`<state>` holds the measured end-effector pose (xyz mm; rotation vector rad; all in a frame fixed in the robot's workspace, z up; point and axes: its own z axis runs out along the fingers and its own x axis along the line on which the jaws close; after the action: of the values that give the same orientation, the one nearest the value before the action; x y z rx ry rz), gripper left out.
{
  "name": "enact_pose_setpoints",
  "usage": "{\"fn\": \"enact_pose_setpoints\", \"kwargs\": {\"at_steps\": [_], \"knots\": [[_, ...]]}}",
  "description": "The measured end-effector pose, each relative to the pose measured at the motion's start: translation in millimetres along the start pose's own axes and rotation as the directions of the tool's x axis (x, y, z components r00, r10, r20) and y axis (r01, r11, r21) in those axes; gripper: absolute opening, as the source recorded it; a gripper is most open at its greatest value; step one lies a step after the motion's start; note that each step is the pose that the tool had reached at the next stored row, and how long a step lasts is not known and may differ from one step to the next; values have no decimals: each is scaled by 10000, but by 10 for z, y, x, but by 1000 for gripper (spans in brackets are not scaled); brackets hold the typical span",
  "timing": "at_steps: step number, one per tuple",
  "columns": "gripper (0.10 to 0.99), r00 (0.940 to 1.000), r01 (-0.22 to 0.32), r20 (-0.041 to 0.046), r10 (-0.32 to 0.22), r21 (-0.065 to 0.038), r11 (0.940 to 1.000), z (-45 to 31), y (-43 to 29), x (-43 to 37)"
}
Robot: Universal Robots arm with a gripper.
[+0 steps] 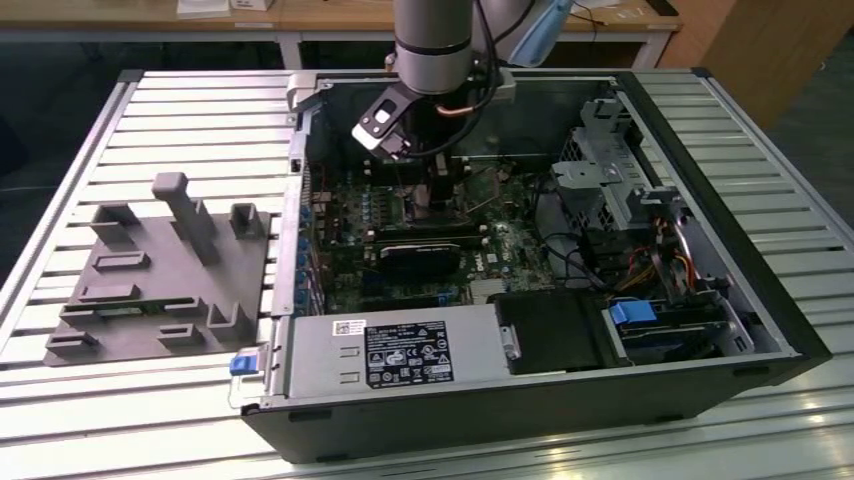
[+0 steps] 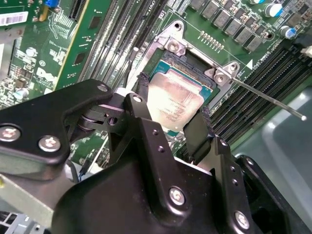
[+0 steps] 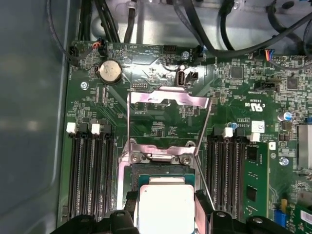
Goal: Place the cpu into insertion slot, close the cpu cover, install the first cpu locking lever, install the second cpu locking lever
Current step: 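Place the cpu into insertion slot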
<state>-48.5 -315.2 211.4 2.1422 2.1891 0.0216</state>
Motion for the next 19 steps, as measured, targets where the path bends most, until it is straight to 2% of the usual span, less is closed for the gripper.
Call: {"fn": "enact_pose_setpoints", "kwargs": {"at_steps": [19], "knots": [[537, 10000, 0, 5, 0, 6, 10000, 129, -6, 42]]}}
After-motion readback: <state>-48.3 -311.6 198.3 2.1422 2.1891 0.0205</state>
